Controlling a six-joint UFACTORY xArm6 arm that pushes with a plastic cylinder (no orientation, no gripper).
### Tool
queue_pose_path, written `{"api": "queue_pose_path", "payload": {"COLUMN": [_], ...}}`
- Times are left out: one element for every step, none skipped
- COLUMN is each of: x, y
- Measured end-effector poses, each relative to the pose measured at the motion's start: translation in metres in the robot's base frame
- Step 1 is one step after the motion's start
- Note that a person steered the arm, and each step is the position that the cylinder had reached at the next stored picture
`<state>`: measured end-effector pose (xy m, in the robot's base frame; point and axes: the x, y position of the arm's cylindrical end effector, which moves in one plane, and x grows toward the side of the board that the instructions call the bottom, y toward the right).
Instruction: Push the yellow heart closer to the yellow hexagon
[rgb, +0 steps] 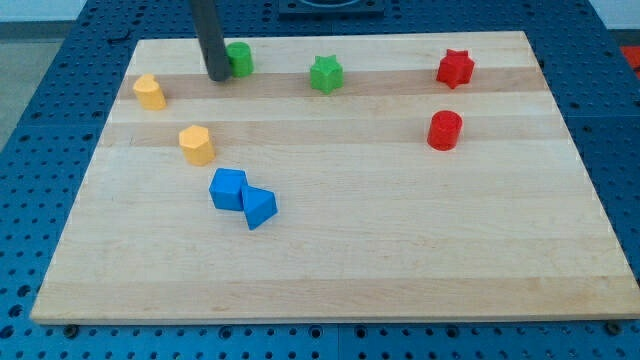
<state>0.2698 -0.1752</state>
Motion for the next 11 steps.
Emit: {"api": "queue_pose_path", "payload": {"x": [-0.010, -0.001, 0.021, 0.044, 0.050, 0.026, 0.000, -0.002, 0.007, 0.027, 0.054], "y": [-0.037, -0.066, -0.047, 0.020, 0.035, 0.010, -0.023, -0.074, -0.098, -0.076, -0.037]}}
